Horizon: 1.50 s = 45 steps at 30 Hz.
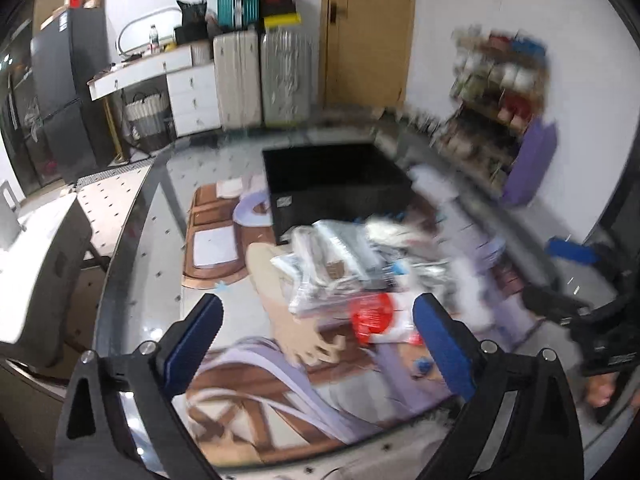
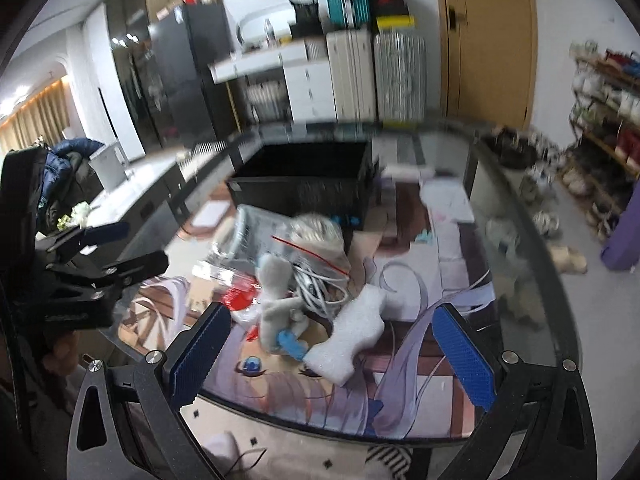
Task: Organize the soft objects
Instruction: 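Grasp the bagged white rope with the left tool while the right tool grasps the white foam sheet, then carry the rope bag and foam sheet into the black box and release both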
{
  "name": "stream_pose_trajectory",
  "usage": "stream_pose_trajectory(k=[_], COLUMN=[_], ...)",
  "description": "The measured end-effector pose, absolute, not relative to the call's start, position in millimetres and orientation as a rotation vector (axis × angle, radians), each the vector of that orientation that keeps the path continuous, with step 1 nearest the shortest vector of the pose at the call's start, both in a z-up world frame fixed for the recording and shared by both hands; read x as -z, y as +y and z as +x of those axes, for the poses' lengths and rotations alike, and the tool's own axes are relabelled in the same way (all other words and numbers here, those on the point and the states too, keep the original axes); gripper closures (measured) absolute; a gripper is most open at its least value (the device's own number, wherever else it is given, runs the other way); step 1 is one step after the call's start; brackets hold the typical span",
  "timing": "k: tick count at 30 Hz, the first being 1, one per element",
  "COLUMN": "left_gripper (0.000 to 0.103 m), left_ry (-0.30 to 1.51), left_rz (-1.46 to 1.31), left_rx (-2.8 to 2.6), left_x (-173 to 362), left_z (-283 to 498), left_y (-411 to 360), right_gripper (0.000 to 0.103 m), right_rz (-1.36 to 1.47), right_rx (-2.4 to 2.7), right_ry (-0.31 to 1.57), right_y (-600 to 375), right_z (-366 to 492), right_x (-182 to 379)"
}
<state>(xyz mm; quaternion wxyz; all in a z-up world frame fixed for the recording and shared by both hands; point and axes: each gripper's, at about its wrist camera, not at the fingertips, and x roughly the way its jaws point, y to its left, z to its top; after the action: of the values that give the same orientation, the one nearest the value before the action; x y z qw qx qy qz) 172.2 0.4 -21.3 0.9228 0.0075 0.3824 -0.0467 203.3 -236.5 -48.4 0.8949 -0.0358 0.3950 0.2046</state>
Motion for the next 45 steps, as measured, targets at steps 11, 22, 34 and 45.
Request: stream_pose_trajectory(k=[11, 22, 34, 45], left_gripper=[0.009, 0.028, 0.066, 0.066], left_ry=[0.969, 1.027, 1.017, 0.984], left_rz=[0.087, 0.090, 0.093, 0.014], left_rx=[0.083, 0.076, 0.106, 0.133], left_x=[68, 83, 71, 60], left_z=[246, 282, 249, 212], left_y=[-9, -29, -21, -3], right_gripper=[0.000, 0.005, 0.055, 0.063], right_rz=[-0.163, -0.115, -0.079, -0.096], right_rx=[-0.418, -0.417, -0.433, -0.457], right_ry=[0.997, 1.095, 1.170, 1.106], right_y=[-223, -232, -236, -239], right_z=[250, 261, 274, 265], right_x=[91, 107, 121, 104])
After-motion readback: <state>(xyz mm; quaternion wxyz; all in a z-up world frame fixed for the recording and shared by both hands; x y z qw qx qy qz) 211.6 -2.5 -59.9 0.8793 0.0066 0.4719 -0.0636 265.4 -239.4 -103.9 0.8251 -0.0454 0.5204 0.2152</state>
